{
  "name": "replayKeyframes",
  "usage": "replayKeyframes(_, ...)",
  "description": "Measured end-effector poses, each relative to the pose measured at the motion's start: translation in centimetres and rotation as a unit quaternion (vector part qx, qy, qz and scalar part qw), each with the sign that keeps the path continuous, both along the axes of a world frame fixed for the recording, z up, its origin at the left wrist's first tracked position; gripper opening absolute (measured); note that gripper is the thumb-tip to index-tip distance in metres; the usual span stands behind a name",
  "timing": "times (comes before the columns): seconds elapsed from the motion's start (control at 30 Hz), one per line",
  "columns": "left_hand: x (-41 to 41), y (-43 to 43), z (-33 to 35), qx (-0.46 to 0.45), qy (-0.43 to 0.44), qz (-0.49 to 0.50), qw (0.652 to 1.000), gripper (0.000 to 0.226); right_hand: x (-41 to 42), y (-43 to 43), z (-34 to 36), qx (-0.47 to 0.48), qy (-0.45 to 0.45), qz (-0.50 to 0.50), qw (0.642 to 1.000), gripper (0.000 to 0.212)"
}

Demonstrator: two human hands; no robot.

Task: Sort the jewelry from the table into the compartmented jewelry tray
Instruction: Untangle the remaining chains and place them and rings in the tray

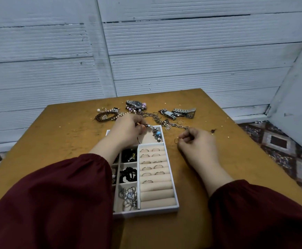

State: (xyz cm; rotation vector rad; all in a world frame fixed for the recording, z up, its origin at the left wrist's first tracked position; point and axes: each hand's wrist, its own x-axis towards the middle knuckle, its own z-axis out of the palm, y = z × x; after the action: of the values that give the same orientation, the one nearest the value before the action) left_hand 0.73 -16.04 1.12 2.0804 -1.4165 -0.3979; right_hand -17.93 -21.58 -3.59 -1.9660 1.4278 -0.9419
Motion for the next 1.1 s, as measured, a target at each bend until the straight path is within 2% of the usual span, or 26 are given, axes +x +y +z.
replayKeyframes(0.33,-0.56,-0.59,0.36,-0.003,-0.110,0.001,0.994,0.005,0.10,0.15,0.45,0.016,0.045,-0.014,0.999,0.011)
replayKeyframes(0.4,-0.59,-0.63,0.31,0.001,-0.125,0.003,0.992,0.010,0.13,0.17,0.52,0.020,0.048,-0.014,0.999,0.010)
replayKeyframes(0.67,-0.57,-0.51,0.23,0.027,-0.131,0.013,0.991,0.011,-0.08,0.35,0.78,0.014,0.065,-0.007,0.998,0.003)
replayKeyframes(1.0,-0.85,-0.45,0.00,0.045,-0.143,0.003,0.989,0.017,-0.15,0.34,0.69,0.010,0.065,-0.008,0.998,0.003)
replayKeyframes(1.1,-0.96,-0.23,0.00,0.064,-0.154,-0.004,0.986,0.013,-0.06,0.32,0.67,0.007,0.064,-0.008,0.998,0.004)
